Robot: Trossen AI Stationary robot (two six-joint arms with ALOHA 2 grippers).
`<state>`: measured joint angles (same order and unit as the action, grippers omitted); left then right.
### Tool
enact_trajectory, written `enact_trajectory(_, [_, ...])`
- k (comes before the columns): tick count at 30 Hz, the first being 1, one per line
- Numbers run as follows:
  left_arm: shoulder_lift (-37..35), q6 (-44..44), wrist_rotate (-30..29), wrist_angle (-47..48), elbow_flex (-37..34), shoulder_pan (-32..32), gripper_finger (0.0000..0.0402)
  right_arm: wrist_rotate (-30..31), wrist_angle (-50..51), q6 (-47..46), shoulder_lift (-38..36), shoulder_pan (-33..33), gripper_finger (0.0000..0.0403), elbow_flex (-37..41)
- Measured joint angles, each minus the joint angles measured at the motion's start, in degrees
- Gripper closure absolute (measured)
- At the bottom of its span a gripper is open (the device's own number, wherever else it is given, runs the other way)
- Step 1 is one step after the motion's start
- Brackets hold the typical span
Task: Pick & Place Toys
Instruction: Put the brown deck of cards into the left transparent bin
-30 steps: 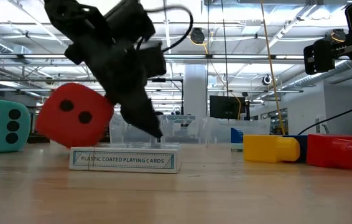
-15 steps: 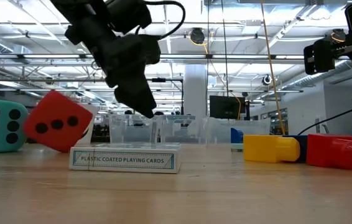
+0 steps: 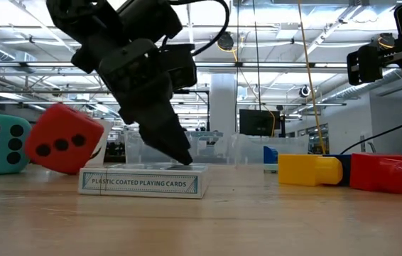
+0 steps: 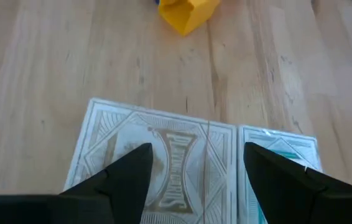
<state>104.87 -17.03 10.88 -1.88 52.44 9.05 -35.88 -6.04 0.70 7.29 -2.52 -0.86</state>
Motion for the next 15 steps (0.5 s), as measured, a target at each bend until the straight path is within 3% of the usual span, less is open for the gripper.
enact_trajectory(4, [-1.59, 4.77, -7.30, 4.64, -0.03, -0.65, 0.0140, -0.02, 0.00, 0.00, 0.00, 0.01, 0.0088, 0.00])
enact_trajectory(11, [-4.97, 14.43, -31.51, 20.66, 5.24, -2.35, 0.0140, 0.00, -0.02, 0.01, 0.02, 0.00, 0.0089, 0.00])
enact_trajectory(15, [-5.62, 21.60, -36.20, 25.28, 10.31, -2.40, 0.0140, 0.00, -0.04, -0.01, 0.02, 0.01, 0.0088, 0.02])
